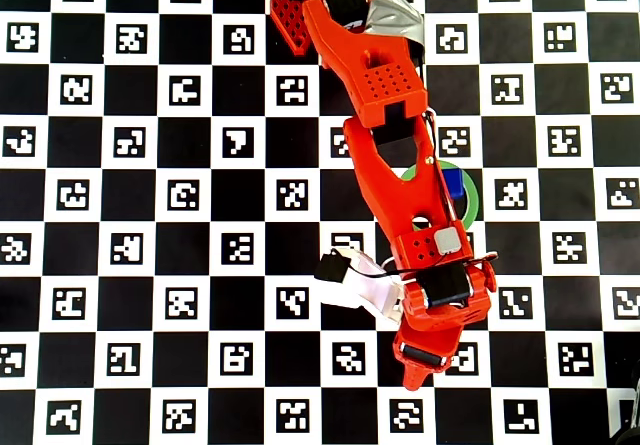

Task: Grab the red cube then put it in the green circle then put the blue cube on top and finally the orange cube on top

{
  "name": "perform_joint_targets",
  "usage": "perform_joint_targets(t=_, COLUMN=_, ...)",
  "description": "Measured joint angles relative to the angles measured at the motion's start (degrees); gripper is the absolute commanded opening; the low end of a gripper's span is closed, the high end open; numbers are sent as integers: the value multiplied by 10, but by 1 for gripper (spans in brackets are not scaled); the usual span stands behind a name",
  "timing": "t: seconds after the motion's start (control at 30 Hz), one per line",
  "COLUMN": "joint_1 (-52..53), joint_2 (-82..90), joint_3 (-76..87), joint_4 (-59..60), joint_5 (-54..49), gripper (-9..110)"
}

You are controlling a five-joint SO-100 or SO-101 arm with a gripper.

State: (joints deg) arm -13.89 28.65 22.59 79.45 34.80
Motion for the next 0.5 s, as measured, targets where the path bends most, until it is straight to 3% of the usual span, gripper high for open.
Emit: perform_joint_targets(t=0.5, joint_1=0, joint_2=0, joint_3=0, joint_4=0, joint_5=0, gripper=3)
